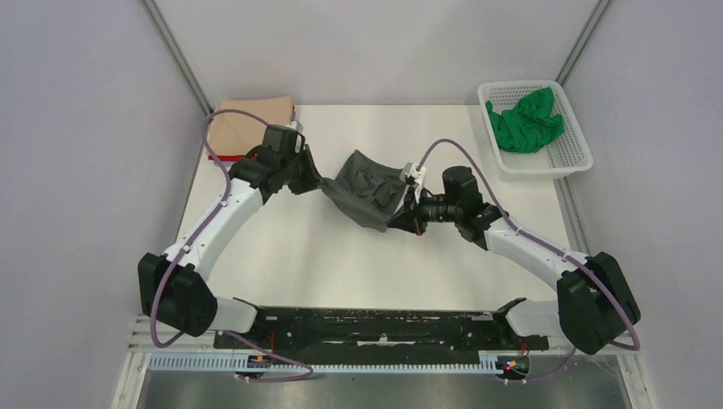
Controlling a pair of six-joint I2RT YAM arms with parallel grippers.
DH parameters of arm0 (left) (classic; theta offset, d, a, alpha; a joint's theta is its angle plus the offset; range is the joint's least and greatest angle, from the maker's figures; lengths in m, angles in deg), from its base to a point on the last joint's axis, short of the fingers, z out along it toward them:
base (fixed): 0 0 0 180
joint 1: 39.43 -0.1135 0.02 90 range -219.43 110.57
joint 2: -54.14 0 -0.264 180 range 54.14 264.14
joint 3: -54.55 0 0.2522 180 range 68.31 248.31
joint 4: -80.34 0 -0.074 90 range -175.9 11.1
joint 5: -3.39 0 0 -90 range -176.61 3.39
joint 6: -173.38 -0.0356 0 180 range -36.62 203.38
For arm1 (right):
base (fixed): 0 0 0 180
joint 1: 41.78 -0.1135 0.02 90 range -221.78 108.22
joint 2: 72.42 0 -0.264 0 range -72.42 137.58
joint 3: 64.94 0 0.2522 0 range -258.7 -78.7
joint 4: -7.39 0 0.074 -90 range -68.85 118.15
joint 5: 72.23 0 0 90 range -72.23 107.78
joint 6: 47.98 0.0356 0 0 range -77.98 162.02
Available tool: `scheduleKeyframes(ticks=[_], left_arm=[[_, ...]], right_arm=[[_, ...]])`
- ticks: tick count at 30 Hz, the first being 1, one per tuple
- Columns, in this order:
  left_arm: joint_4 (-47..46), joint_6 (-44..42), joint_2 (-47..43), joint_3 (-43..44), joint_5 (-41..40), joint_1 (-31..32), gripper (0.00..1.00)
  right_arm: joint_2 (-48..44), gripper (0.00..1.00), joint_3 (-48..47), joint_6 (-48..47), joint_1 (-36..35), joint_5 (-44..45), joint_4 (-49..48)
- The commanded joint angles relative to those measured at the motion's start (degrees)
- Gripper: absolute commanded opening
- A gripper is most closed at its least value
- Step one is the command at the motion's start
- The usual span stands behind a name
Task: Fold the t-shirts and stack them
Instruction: Fold the long partially folded tshirt into a neat square
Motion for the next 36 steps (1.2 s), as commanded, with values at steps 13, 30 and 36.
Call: scheduleKeyframes(ticks=[13,30,36], left_arm=[[-20.5,1.1,28.2,21.7,-2.2,-2.0,0.02],[-19.0,1.6,50.5,40.1,-1.4,-2.2,0.16],[-14.5,1.2,53.3,48.5,1.0,-2.1,1.00]], right_arm=[[15.5,0.00,-13.8,5.9,14.6,4.3,-5.7],[37.3,0.08,-28.6,6.4,20.2,5.1,-5.2],[38.3,0.97,-35.5,5.0,21.1,10.1,3.1]])
